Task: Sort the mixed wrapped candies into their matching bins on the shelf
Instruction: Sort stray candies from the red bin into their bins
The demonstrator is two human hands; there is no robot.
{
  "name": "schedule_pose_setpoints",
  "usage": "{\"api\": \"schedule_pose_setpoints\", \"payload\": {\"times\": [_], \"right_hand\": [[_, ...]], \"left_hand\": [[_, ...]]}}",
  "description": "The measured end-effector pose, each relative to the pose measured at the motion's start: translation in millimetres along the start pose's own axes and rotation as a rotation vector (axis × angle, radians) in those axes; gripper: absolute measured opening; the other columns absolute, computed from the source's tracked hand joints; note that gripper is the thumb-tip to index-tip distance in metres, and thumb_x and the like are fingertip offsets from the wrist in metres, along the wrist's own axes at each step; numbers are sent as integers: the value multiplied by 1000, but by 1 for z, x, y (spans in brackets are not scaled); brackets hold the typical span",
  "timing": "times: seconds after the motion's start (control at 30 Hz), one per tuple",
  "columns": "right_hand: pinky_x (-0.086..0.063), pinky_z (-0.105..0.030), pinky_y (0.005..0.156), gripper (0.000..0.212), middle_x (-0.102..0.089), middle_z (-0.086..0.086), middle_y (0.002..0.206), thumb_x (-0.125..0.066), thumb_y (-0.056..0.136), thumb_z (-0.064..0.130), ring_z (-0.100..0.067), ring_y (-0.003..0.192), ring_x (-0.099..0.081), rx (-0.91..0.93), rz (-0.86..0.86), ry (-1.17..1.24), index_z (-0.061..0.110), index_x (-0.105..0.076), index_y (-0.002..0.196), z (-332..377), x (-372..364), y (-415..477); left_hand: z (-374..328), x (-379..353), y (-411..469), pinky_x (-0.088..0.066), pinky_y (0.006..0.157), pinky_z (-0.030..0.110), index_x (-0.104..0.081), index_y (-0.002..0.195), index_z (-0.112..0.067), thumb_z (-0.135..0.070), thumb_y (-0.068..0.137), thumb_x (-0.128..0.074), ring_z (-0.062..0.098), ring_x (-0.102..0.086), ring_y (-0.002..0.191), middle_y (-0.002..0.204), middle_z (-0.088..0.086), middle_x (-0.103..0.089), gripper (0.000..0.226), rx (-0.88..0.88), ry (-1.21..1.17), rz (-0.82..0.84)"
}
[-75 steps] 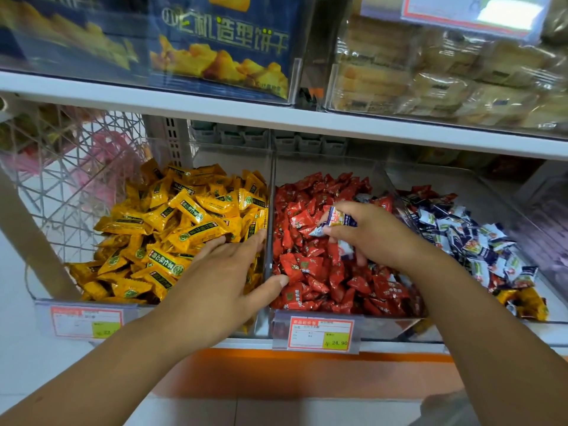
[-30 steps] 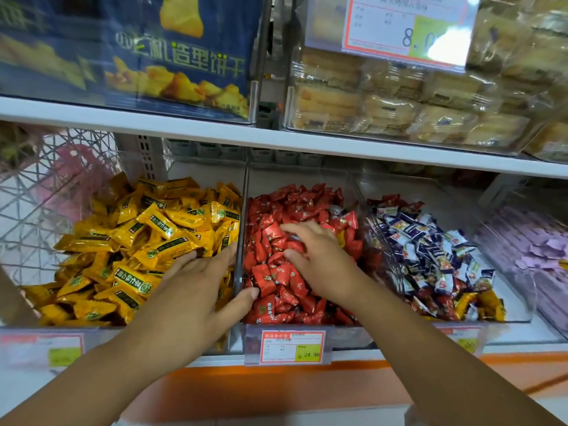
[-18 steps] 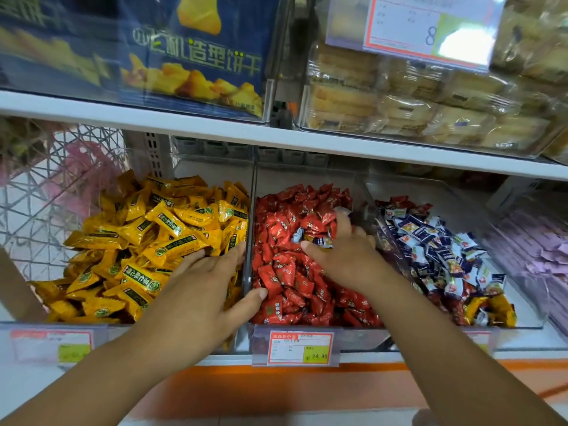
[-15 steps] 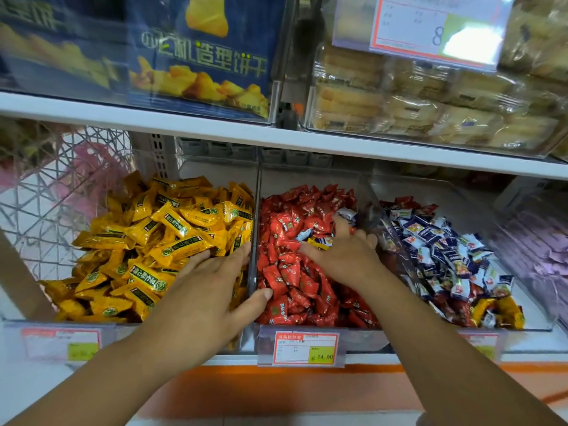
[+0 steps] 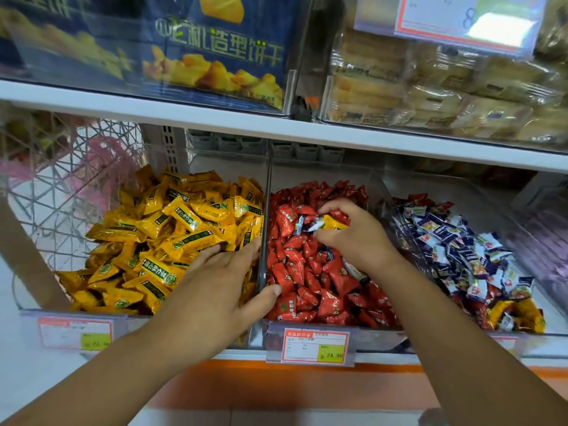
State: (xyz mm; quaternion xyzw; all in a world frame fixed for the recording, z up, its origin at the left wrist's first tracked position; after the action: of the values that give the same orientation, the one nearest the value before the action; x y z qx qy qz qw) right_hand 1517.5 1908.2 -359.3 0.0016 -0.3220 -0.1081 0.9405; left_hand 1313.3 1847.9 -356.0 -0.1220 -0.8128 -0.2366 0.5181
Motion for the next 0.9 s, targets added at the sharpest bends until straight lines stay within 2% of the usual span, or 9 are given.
{"api": "schedule_pose_setpoints", "payload": {"times": [0.1,0.23,0.3,0.37,0.43,0.53,0.67,0.77,0.9], "right_hand": [[-50,-20,71,32,-58,7,114,-77,77,35,-7,85,-60,153,4,-3,40,-63,105,34,4,-10],[-36,-26,99,52,-41,15,139,-59,78,63,-3,122,-42,186,295,-73,56,-48,128,51,-15,-33],[-37,-27,100,41,-44,13,143,-50,91,56,-5,124,-44,169,240,-128,51,-49,132,44,1,-30],[-41,-18,86,30,-55,11,134,-47,99,39,-2,111,-52,132,142,-267,39,-57,128,33,22,-25],[-39,-11,71,20,-63,15,111,-52,98,30,5,91,-54,88,148,-328,34,-66,113,23,26,-25],[-45,-18,74,5,-64,19,91,-65,89,34,0,86,-59,89,186,-307,33,-69,92,16,13,-33],[-44,-28,93,22,-56,6,113,-60,92,36,-10,105,-55,132,10,-331,30,-65,113,20,20,-33],[-33,-37,109,44,-42,-5,145,-47,100,32,-24,134,-38,60,41,-375,30,-40,144,6,11,-25],[-36,-41,108,49,-41,-12,144,-49,99,22,-30,130,-40,-42,131,-408,31,-37,146,-23,-13,-10]], "left_hand": [[2,-2,0,22,98,2,-7,152,-38,-80,68,-1,-6,-19,129,135,-21,-47,94,-6,-16,-2],[2,-1,-2,22,96,0,-9,153,-37,-81,70,-4,-12,-14,125,140,-22,-45,94,-8,-50,-5],[2,0,-2,24,93,-1,-9,153,-37,-81,69,-3,-10,-10,125,143,-21,-42,95,-6,-41,-1],[2,-1,-2,24,94,0,-7,152,-38,-82,69,-3,-7,-9,128,144,-22,-40,95,-4,-33,0],[3,-2,-1,21,98,2,-8,152,-38,-82,69,-3,-5,-15,131,142,-21,-43,95,-5,-39,0],[3,-2,-1,21,96,2,-11,153,-37,-81,68,-4,-4,-15,131,144,-19,-42,95,5,-36,-2],[4,-3,-1,14,106,9,-10,152,-37,-81,69,-3,-2,-23,132,140,-19,-46,94,9,-27,-1],[6,-6,-1,10,111,13,-9,152,-37,-81,70,-2,-2,-23,133,140,-20,-46,93,20,-16,8],[7,-7,-1,8,115,16,-6,152,-39,-81,72,-2,-3,-25,134,138,-23,-46,91,15,-13,16]]}}
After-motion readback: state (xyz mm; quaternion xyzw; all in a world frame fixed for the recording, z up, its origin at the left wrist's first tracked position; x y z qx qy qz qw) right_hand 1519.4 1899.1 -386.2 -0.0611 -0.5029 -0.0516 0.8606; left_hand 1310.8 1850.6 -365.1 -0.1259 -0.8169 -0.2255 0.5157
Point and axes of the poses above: each hand's wrist, its own y-axis towards the middle knuckle, its own x-axis out of the back of the hand, z = x × y, the point moved 10 cm from there along y, towards the middle knuckle
